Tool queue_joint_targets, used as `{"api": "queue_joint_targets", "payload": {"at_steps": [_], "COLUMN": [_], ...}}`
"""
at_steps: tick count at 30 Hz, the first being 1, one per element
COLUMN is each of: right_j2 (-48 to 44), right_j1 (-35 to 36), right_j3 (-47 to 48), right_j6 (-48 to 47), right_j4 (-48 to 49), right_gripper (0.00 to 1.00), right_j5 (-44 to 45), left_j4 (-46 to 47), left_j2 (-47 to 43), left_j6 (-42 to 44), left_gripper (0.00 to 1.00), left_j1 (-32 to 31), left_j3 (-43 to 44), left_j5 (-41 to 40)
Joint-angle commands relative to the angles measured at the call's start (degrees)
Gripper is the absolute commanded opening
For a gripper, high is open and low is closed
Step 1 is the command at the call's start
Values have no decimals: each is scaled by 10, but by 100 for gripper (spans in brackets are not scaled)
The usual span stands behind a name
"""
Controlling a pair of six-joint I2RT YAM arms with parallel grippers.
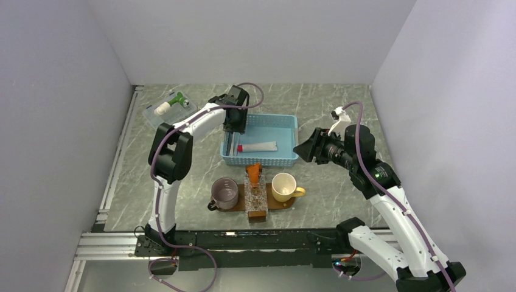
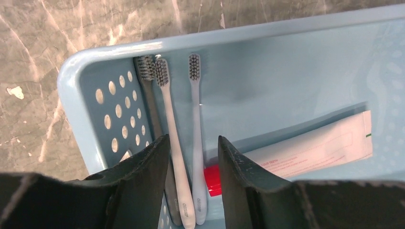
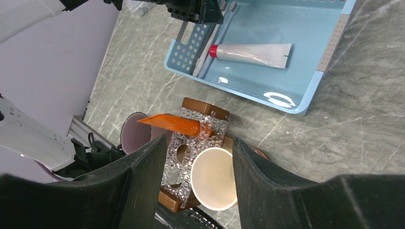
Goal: Prepare toiletry sets of a toothbrush and toothpaste on the tray
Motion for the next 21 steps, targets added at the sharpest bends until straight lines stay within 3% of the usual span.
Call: {"api": "queue_joint_targets", "payload": {"at_steps": [1,21], "right_j2": [-5,-6], "right_j1": [3,4], "right_j3": [0,-6], "right_j6": [-3,-7], "right_j4": [23,25], "right_gripper": [55,55], "right_j5": [-2,-1], "left_j4": [3,1], "left_j2": [20,72], "left_j6": [4,0], "left_gripper": [47,42], "left_j1": [-2,-7], "left_j3": [24,47], "left_j5": [-6,-3]}}
